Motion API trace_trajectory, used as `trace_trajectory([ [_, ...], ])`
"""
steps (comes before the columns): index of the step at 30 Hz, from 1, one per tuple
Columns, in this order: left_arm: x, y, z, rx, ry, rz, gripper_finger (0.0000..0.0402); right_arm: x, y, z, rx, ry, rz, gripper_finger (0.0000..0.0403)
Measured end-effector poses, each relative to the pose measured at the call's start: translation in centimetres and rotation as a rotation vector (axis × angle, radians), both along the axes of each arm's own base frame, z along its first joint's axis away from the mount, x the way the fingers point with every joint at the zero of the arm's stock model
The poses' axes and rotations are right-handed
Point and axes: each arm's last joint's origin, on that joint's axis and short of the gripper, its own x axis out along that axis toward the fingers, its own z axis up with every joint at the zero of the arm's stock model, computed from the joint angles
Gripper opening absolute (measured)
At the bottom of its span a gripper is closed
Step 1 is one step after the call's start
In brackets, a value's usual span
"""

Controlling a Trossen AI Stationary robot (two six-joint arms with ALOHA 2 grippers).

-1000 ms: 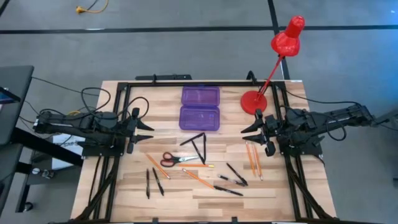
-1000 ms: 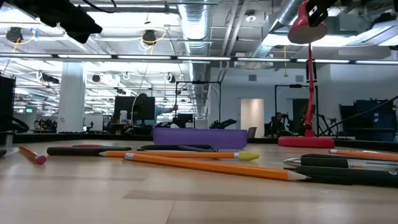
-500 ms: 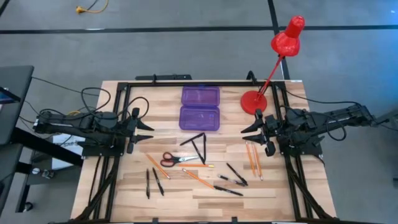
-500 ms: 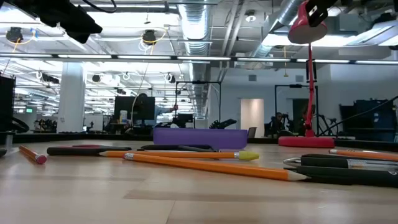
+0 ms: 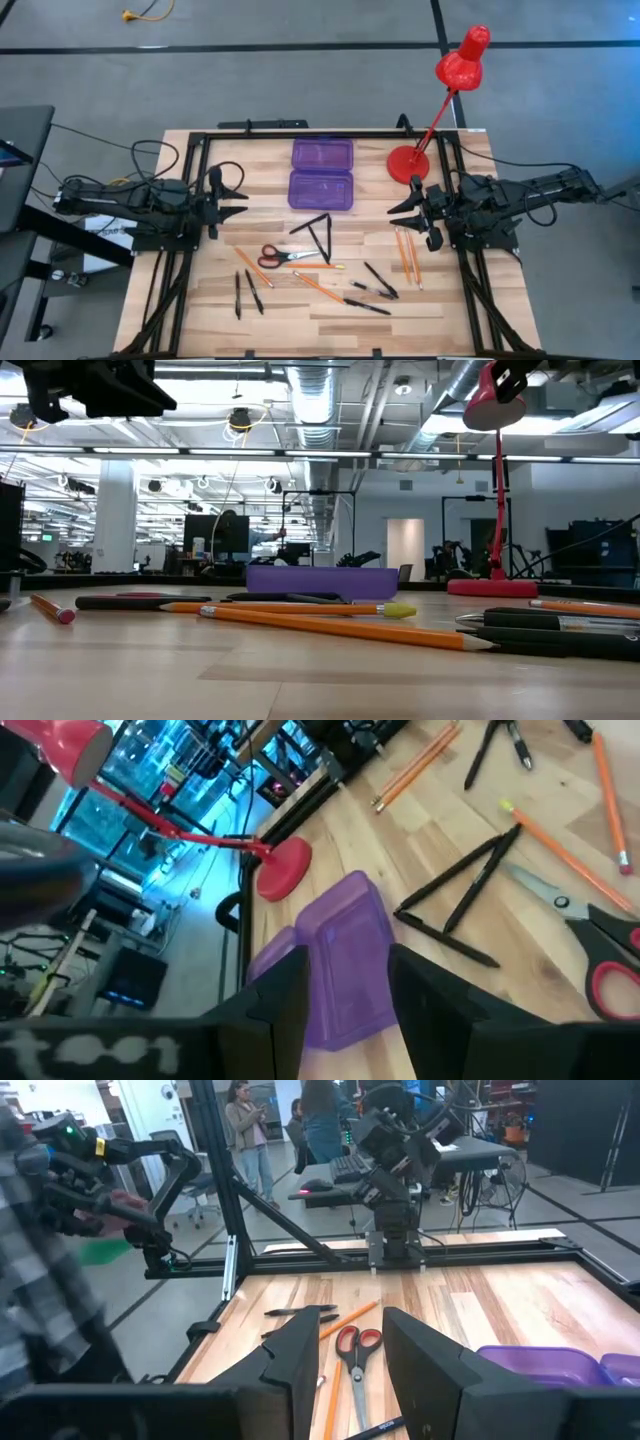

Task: Pick & place school supplies into a supply box
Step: Put the yellow pencil into the purple supply box

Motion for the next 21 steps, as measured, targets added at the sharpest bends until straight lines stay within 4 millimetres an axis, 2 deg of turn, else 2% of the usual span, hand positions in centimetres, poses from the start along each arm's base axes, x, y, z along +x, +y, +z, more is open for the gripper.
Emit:
trace_trajectory([
  [2, 0.0, 0.0, 0.0, -0.017, -0.006, 0.005, 0.0128, 0.0, 0.0, 0.0, 0.000, 0.000, 0.000, 0.0109],
  [4, 0.1, -0.1, 0.3, -0.132, -0.053, 0.023, 0.0128, 0.0, 0.0, 0.0, 0.000, 0.000, 0.000, 0.0109],
  [6, 0.3, -0.2, 0.7, -0.349, -0.111, 0.038, 0.0128, 0.0, 0.0, 0.0, 0.000, 0.000, 0.000, 0.0109],
  [9, 1.0, -0.5, 1.3, -0.776, -0.192, 0.062, 0.0128, 0.0, 0.0, 0.0, 0.013, 0.001, -0.001, 0.0109],
  [11, 1.4, -0.7, 1.6, -1.032, -0.209, 0.079, 0.0128, 0.0, 0.0, 0.1, 0.086, 0.008, -0.006, 0.0109],
  [12, 1.6, -0.7, 1.7, -1.096, -0.222, 0.087, 0.0128, 0.0, 0.0, 0.1, 0.136, 0.017, -0.010, 0.0109],
  [17, 2.7, -0.9, 2.5, -1.219, -0.276, 0.025, 0.0128, 0.0, 0.0, 0.9, 0.410, -0.018, -0.017, 0.0109],
  [21, 3.2, -1.1, 3.1, -1.291, -0.321, -0.024, 0.0128, 0.0, 0.0, 1.5, 0.489, -0.059, -0.007, 0.0109],
])
